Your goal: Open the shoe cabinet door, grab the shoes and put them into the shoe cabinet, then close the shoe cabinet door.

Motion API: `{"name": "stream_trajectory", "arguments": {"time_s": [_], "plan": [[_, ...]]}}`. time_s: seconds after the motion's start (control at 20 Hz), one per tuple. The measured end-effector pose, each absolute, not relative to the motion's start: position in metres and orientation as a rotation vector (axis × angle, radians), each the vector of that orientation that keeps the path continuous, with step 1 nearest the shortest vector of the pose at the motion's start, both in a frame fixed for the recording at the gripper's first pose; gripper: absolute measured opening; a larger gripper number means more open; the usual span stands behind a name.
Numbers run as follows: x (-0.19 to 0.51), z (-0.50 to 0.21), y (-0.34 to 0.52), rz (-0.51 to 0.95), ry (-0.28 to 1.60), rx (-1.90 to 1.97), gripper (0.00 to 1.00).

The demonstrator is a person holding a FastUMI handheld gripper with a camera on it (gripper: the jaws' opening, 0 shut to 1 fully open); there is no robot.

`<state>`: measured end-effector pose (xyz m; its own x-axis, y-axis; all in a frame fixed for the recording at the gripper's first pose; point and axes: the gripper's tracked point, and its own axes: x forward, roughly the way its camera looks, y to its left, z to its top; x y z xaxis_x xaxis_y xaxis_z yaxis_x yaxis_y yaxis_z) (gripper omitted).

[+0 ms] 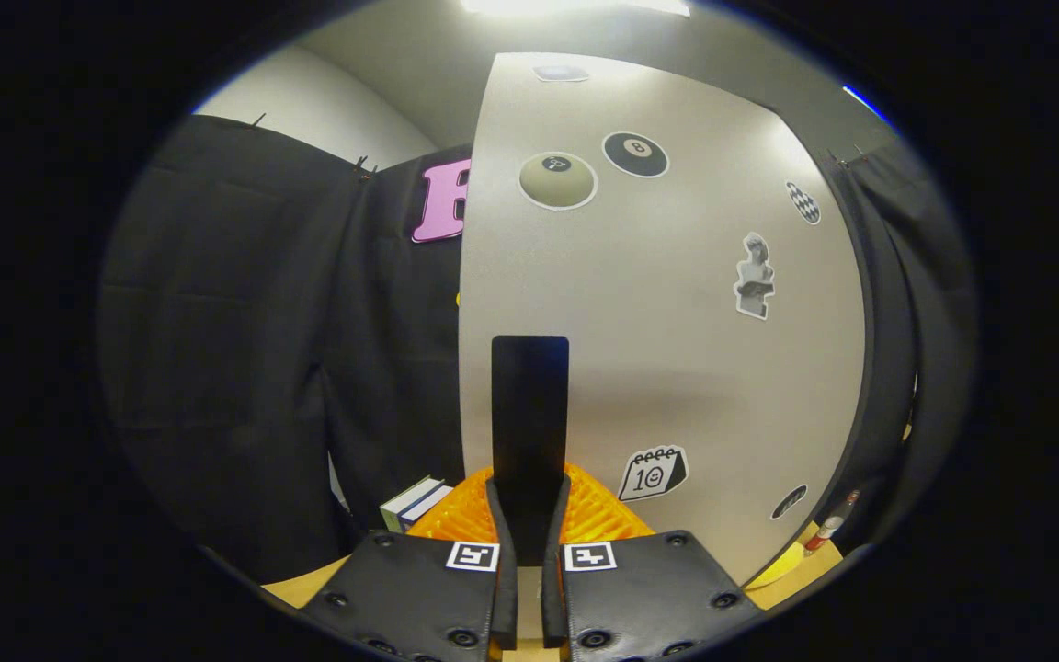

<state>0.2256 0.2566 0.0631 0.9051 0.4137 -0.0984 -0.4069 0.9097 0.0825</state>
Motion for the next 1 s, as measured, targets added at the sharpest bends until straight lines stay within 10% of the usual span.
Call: {"name": "stream_trajectory", "arguments": {"time_s": [1.0], "plan": [[0.198, 0.060, 0.197, 0.424, 0.145, 0.102, 0.11]]}}
